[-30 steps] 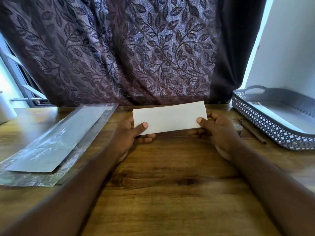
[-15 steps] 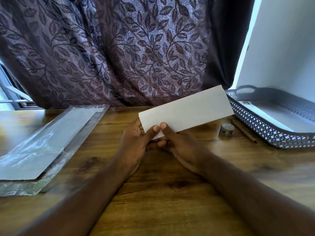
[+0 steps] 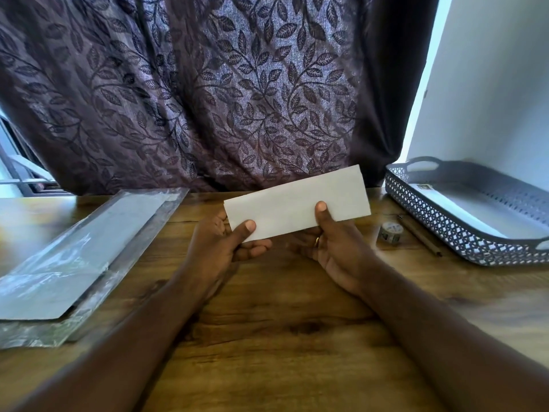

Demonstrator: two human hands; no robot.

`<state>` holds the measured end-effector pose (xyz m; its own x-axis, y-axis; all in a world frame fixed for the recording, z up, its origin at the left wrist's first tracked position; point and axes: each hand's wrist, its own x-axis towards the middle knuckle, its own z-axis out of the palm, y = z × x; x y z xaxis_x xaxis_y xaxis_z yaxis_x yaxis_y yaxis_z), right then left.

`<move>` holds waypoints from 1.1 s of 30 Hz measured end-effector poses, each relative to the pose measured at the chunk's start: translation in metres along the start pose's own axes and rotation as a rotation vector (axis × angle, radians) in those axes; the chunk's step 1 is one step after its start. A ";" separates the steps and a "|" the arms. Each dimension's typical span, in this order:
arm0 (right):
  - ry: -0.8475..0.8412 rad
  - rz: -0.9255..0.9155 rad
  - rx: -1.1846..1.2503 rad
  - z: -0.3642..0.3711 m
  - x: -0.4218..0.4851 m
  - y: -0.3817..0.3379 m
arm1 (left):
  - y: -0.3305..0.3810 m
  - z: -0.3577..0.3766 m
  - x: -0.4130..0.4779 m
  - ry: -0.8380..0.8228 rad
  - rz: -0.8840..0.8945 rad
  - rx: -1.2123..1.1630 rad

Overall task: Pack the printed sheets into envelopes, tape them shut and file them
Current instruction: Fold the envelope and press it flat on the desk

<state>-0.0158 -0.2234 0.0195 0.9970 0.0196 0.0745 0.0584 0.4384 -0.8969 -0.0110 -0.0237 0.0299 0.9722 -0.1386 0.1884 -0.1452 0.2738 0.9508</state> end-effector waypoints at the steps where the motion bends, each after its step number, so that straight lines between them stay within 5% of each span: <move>1: 0.013 -0.007 -0.004 -0.002 0.000 -0.003 | 0.000 -0.002 0.001 0.010 -0.002 -0.001; 13: 0.084 0.019 -0.005 -0.024 0.005 -0.017 | 0.002 -0.017 0.006 0.057 -0.026 0.052; 22: -0.097 0.039 -0.551 -0.020 -0.003 -0.017 | 0.005 -0.029 0.012 0.190 -0.025 -0.286; 29: -0.148 -0.014 -0.453 0.000 -0.012 -0.010 | -0.008 0.003 -0.007 -0.212 -0.075 -0.106; 33: -0.243 -0.006 -0.463 0.020 -0.018 0.005 | -0.018 0.023 -0.016 -0.180 -0.106 0.014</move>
<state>-0.0344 -0.2035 0.0220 0.9594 0.2502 0.1301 0.1351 -0.0028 -0.9908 -0.0279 -0.0485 0.0151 0.9341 -0.3337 0.1270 -0.0477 0.2359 0.9706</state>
